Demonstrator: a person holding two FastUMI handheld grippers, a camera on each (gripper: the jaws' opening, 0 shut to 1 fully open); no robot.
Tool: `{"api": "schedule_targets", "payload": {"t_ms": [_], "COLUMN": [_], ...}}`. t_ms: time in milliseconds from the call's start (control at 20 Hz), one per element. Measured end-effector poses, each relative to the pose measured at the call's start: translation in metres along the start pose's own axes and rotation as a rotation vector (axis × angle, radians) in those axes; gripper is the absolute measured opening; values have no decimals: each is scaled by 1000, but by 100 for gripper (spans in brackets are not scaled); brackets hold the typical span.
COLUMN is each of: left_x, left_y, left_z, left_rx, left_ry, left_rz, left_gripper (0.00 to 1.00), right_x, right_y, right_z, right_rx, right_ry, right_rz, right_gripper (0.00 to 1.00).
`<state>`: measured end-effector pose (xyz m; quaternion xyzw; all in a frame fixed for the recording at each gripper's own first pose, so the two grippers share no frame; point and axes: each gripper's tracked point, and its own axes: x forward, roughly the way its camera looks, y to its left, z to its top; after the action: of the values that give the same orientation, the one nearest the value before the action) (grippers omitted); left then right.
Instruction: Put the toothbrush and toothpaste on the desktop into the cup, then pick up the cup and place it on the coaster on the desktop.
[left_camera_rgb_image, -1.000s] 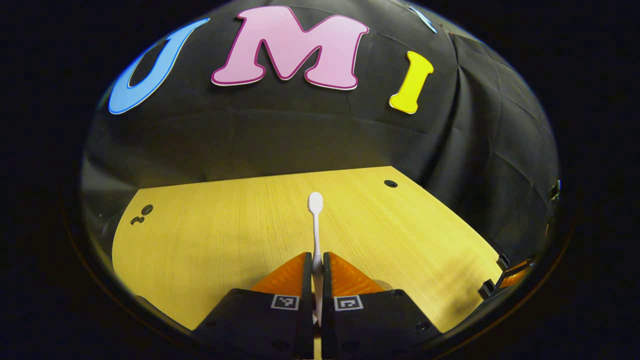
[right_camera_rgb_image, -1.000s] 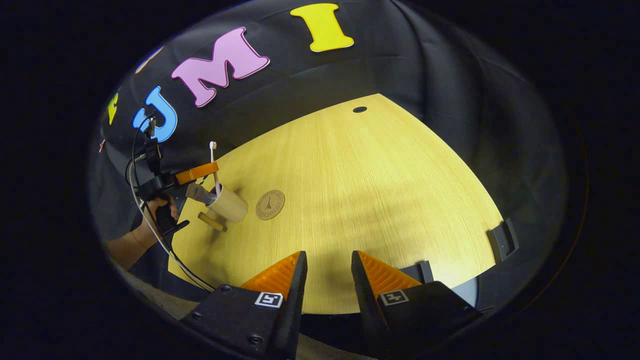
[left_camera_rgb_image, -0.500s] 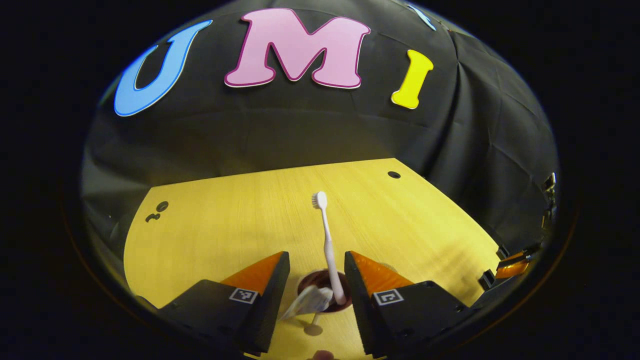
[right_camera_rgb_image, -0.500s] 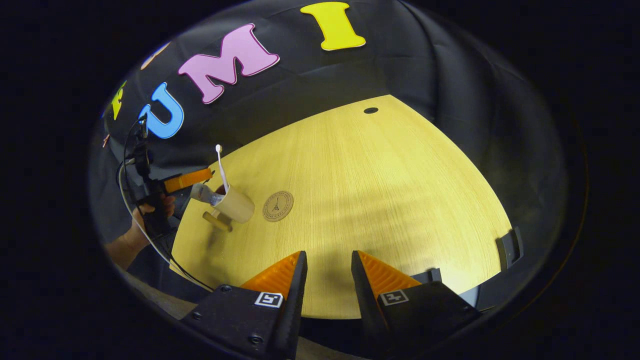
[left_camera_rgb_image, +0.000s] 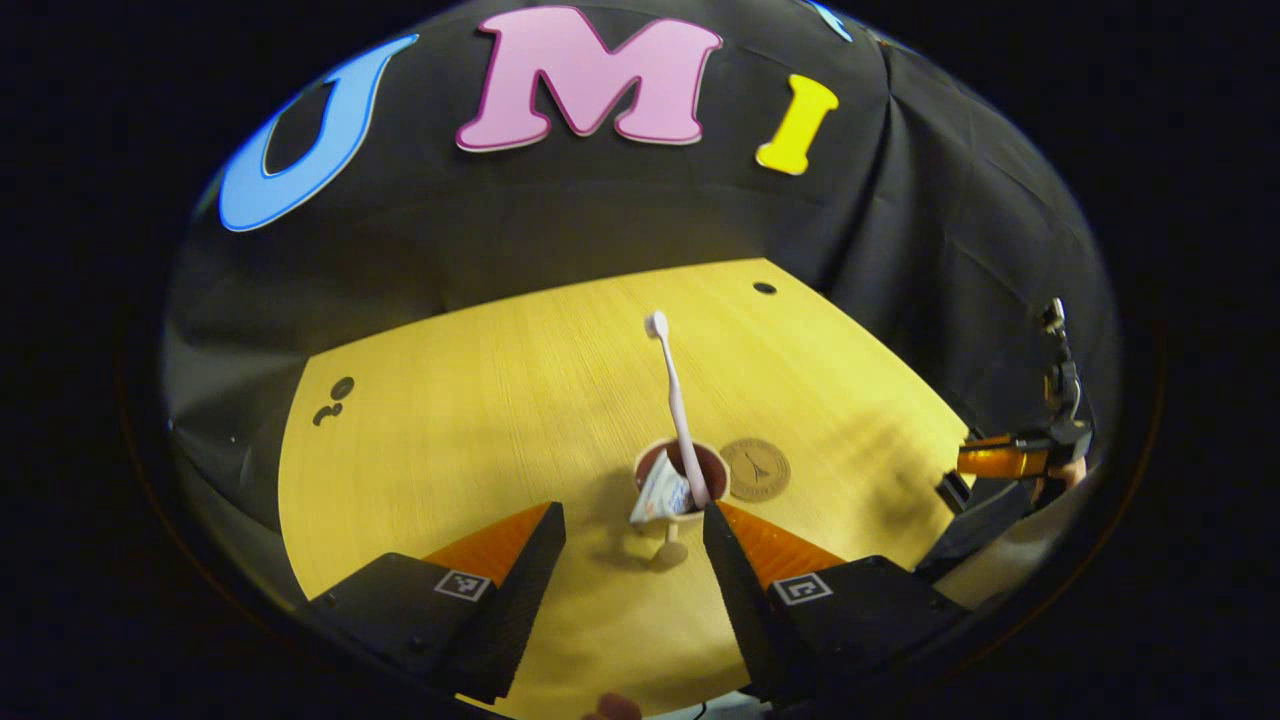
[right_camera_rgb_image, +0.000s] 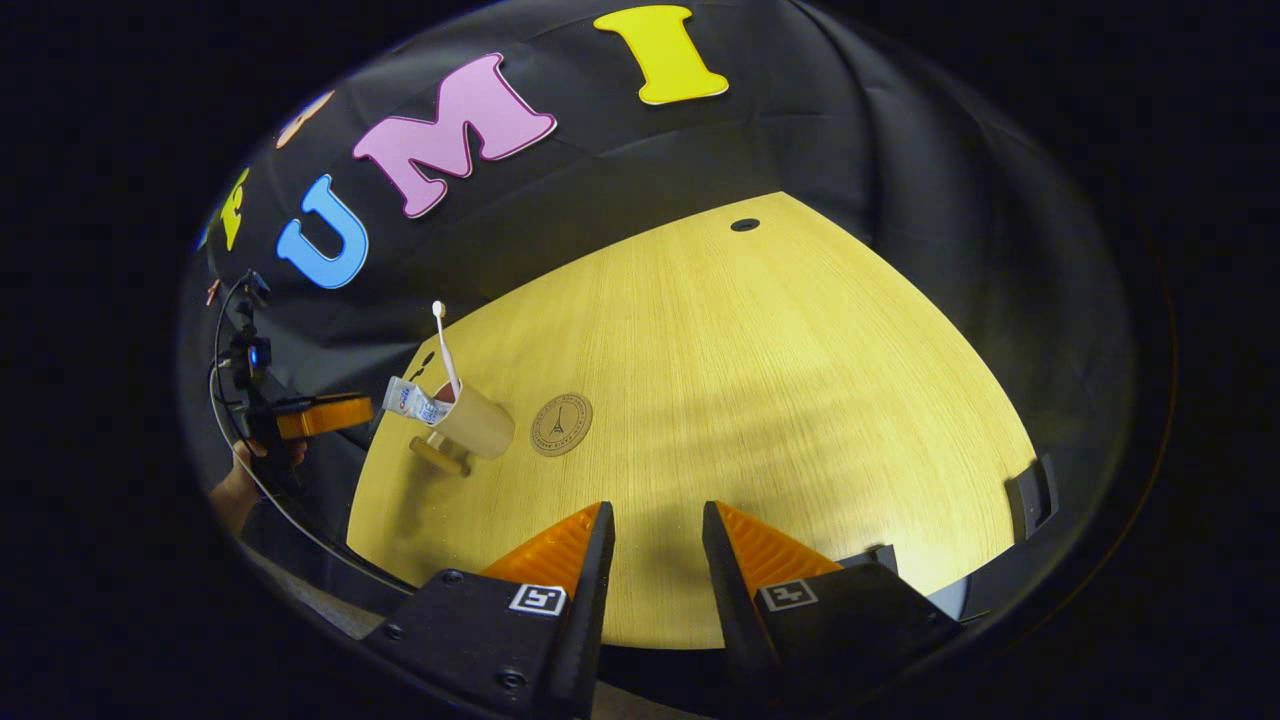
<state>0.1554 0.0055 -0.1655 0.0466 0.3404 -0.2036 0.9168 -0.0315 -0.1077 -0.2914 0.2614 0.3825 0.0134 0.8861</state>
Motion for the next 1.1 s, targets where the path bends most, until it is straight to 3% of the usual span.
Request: {"api": "schedule_targets", "payload": {"t_ms": [150,300,1000,1100], "left_x": [11,38,115,119], "left_y": [-3,3,-22,-23], "left_z": [-35,-49,-62,-64], "left_rx": [67,55,40,43], "left_ry": [113,191,347,361], "left_rz": [-37,-5,-31,-26], "left_gripper": [87,87,87,75], "right_x": [-3,-6,-38,-37], "right_y": [-4,-10,-48,-50], "right_z": [-2,-5,-18,-18], "right_rx": [15,35,142,144], "right_ry": [-5,-11,-45,-45], "right_rz": [-10,-25,-115,-116], "right_gripper": [55,55,55,55]}}
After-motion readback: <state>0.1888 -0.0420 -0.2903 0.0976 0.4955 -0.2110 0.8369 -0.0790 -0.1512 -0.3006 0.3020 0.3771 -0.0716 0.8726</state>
